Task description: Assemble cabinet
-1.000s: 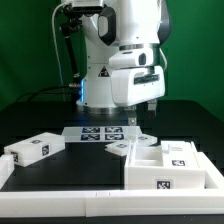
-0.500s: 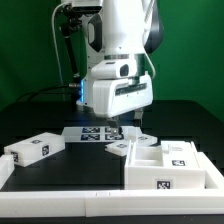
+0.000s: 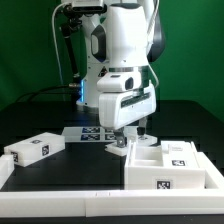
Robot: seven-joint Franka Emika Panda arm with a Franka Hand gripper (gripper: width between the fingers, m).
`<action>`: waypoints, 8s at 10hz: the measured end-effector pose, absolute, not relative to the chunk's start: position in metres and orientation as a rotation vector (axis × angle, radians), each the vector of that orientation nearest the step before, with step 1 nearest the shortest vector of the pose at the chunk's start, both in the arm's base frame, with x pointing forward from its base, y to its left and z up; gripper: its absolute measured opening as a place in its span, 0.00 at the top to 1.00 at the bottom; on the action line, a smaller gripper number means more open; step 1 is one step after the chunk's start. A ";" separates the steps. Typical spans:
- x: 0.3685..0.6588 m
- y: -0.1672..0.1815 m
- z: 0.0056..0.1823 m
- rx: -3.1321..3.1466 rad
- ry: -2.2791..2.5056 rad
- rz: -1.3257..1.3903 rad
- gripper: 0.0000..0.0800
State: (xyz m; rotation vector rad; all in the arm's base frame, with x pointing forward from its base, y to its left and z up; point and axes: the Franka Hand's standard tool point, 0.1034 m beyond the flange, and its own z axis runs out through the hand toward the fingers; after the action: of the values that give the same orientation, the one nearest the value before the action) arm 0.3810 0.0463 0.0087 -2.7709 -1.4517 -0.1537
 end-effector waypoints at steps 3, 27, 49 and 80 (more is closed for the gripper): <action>0.381 0.047 0.009 -2.769 -1.455 -0.161 0.31; 0.432 0.050 0.052 -2.454 -2.026 -0.093 0.91; 0.457 0.043 0.052 -2.408 -2.091 -0.108 0.91; 0.558 0.017 0.061 -2.239 -2.327 -0.116 0.91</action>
Offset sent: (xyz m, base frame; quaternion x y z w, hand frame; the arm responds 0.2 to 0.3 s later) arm -0.0003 0.0008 0.0029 -0.0016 -0.0024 -0.0074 1.0000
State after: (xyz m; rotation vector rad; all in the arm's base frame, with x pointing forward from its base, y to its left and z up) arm 0.5578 0.0173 0.0611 -2.2392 -2.3267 -0.1163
